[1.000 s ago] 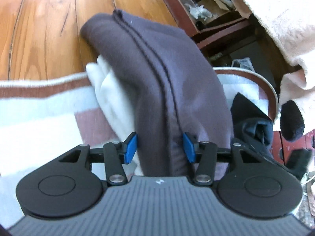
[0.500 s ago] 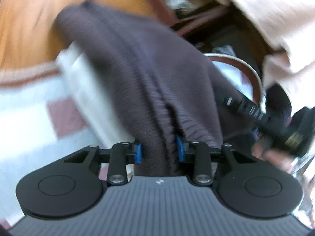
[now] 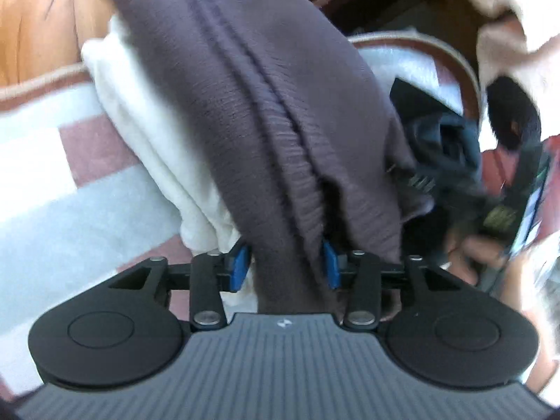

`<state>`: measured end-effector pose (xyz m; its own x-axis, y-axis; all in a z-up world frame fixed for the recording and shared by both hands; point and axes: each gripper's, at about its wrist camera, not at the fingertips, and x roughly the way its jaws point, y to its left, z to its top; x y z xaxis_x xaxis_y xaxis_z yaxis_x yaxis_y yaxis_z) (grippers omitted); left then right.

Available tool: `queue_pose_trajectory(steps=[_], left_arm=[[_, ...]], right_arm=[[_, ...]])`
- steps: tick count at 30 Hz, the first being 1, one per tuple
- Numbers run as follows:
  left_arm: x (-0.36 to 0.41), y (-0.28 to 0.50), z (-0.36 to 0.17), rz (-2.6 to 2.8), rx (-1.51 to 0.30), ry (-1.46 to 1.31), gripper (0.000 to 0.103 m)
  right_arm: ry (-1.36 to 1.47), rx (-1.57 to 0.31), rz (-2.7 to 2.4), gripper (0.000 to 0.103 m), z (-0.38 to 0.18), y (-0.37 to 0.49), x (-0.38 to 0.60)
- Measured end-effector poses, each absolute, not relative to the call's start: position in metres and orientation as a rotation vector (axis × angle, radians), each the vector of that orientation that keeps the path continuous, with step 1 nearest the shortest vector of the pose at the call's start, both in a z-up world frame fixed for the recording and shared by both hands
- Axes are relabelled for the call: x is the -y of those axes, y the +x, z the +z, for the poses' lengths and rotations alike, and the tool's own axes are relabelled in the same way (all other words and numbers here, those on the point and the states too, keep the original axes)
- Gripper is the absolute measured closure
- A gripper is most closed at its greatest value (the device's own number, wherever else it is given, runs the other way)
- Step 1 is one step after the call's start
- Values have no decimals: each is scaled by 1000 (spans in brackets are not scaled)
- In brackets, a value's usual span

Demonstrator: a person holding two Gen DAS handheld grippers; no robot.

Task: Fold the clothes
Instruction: 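Carry the folded sweater with both grippers onto the white garment beside the clothes pile, then lower the sweater onto the white garment and open both grippers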

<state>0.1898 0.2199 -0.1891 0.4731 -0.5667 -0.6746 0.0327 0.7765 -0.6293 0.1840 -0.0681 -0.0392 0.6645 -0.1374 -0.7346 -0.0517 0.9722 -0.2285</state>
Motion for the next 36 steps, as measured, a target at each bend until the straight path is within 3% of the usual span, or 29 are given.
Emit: queue_pose_trajectory(steps=[3, 9, 15, 19, 23, 25, 30, 36], left_arm=[[-215, 193, -172, -420, -1077, -466, 55], [-250, 201, -113, -341, -832, -376, 54], [-216, 239, -142, -328, -804, -231, 53], [-200, 236, -161, -241, -781, -90, 55], [-203, 228, -161, -236, -761, -86, 55], [-205, 228, -160, -234, -761, -81, 55], [-212, 230, -164, -255, -790, -140, 55], [-228, 236, -173, -258, -837, -288, 52]], right_arm=[[-265, -777, -66, 48, -16, 174, 68], [-176, -701, 205, 45, 11, 148, 45], [-436, -799, 312, 42, -72, 147, -13], [-432, -817, 361, 42, -60, 139, -15], [-290, -916, 461, 41, -64, 152, 27], [-125, -937, 404, 53, -53, 156, 46], [32, -811, 280, 48, -16, 189, 49], [156, -865, -95, 49, -78, 197, 72]])
